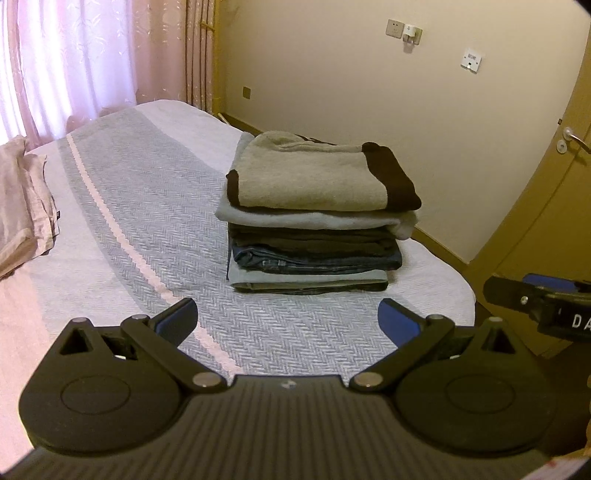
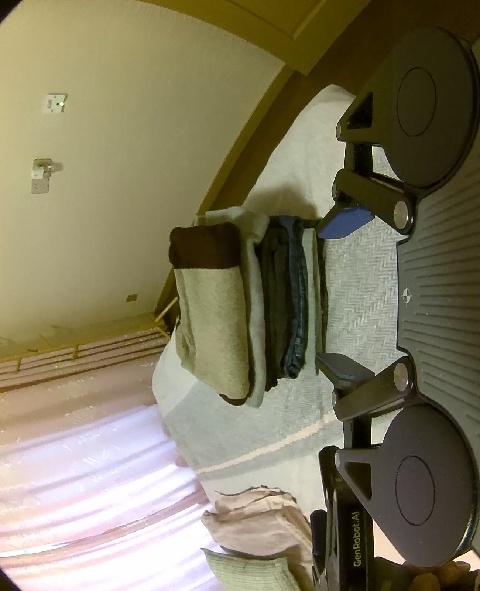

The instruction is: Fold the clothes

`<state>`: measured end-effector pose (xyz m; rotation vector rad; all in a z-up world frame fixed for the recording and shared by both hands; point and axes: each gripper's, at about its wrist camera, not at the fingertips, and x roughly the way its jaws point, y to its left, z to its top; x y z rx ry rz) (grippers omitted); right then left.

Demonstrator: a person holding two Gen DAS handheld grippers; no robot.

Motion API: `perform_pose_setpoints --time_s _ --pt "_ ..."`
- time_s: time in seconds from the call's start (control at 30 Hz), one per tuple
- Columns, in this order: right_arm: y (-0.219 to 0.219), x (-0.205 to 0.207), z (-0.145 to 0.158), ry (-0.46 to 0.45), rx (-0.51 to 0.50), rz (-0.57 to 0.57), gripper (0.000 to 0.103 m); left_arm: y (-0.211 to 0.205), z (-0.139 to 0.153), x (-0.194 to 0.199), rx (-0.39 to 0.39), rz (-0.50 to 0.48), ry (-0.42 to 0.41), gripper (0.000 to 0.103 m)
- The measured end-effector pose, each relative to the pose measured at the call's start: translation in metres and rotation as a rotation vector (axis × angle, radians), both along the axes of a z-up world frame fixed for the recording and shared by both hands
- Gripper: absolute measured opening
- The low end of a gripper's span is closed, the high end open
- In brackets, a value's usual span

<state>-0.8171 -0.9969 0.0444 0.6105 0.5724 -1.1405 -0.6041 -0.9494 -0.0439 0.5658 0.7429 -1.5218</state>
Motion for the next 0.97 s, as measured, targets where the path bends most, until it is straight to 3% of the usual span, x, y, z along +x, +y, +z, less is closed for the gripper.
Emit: perform_pose_setpoints --time_s 0.6,0.97 --pt "0.0 0.0 -0.009 0.011 0.037 0.0 0.066 -0.002 -0.007 -0.004 0.027 -0.004 -0.035 0.102" --pt "0.023 -0.003 -0.003 0.025 0.025 -0.014 0.066 0.01 -0.003 -0.004 0.015 -0.01 -0.01 0.102"
